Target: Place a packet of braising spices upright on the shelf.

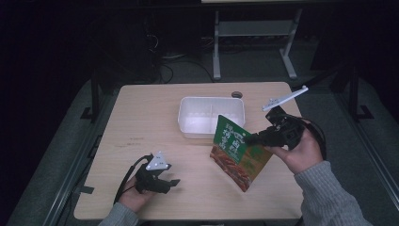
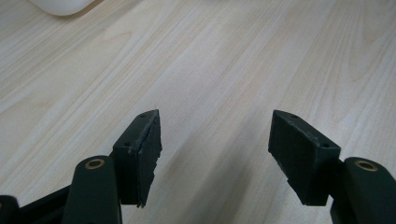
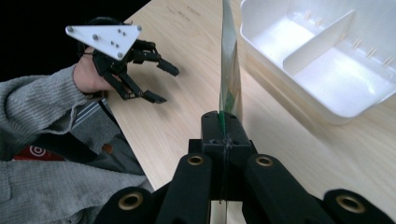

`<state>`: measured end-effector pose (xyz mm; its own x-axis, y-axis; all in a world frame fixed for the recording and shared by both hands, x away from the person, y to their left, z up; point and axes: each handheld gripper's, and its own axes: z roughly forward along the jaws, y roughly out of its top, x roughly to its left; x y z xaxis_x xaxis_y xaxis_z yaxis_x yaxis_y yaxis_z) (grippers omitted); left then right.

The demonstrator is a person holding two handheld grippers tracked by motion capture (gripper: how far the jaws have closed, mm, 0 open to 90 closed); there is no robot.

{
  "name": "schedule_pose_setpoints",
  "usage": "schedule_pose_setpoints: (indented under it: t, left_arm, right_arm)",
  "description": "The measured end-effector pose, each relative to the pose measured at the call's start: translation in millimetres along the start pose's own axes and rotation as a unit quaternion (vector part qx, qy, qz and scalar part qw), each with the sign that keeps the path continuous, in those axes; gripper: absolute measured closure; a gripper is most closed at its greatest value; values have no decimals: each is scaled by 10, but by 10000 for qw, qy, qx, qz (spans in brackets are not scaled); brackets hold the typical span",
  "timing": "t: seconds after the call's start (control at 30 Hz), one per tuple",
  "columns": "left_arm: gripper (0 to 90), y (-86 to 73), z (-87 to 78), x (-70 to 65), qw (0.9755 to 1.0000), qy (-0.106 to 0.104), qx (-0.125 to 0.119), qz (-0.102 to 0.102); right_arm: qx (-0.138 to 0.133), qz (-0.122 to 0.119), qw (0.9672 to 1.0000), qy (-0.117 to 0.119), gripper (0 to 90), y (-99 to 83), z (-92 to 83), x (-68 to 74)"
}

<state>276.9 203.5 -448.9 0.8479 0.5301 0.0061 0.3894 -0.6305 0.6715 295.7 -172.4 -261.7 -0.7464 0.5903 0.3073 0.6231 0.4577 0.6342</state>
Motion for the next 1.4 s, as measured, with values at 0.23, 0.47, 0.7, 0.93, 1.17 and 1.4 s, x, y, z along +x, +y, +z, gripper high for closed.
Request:
schedule_pose_setpoints:
  t: [0.23,0.47,0.7,0.93,1.17,1.4]
  left_arm:
    - [342,0,-24,11,10000,42,-39,-8]
    - [341,-5,-34,30,10000,50,-50,-30]
    - [340,-5,-35,30,10000,60,-57,-32]
    - [339,-9,-33,36,9999,65,-66,-40]
    - [339,-9,-34,39,10000,62,-58,-31]
    - [338,-8,-31,39,10000,47,-59,-36]
  right_arm:
    - [30,8,10000,-45,900,182,0,-11]
    - [11,-5,9998,-175,900,383,-36,-36]
    - [-6,22,9996,-280,900,535,-61,-78]
    - [-70,-10,9993,-364,900,738,-71,-107]
    - [-100,19,9983,-582,900,904,-120,-153]
    - [-151,103,9968,-782,900,1106,-143,-300]
